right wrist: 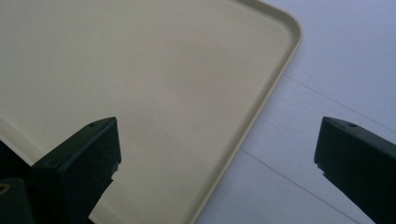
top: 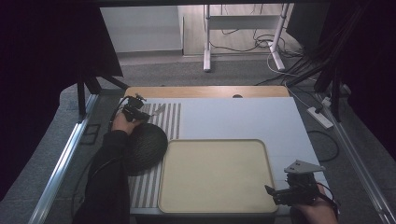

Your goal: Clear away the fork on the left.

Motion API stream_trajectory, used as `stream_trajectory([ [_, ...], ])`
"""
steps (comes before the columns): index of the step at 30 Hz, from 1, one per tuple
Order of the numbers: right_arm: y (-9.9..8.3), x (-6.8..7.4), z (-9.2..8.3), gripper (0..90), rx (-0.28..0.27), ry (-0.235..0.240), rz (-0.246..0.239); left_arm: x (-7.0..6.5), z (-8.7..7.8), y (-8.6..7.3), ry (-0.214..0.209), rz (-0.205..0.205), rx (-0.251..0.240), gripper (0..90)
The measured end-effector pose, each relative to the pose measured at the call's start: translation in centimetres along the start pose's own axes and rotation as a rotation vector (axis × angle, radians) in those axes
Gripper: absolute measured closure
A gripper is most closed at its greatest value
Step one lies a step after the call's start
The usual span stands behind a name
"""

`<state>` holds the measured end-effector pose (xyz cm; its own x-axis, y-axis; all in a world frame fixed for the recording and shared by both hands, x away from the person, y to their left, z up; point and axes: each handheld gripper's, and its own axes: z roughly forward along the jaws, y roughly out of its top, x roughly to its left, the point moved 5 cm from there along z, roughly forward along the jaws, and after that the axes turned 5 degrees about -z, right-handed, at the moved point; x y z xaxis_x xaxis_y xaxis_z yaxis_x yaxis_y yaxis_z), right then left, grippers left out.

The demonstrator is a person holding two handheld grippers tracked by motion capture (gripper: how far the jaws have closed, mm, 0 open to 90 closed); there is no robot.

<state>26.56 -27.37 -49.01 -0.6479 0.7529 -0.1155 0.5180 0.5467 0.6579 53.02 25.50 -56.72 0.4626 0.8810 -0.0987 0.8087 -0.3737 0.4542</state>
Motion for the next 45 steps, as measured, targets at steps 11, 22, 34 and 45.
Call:
stream_trajectory([
  [11,0.0,0.0,0.0,0.9,-0.003,0.000,0.002,1.3,-0.8,-0.5,0.022,0.022,0.022,85.9],
  [22,0.0,0.0,0.0,0.9,0.002,-0.003,-0.001,3.5,-4.5,-2.2,0.059,-0.017,0.049,85.9],
  [34,0.0,0.1,0.0,0.9,0.003,-0.005,-0.006,1.1,-6.1,-4.2,-0.020,-0.044,0.046,85.8],
  [45,0.0,0.1,-0.1,0.9,0.001,-0.005,-0.005,-3.2,-7.6,-5.9,-0.091,-0.029,0.031,85.8],
])
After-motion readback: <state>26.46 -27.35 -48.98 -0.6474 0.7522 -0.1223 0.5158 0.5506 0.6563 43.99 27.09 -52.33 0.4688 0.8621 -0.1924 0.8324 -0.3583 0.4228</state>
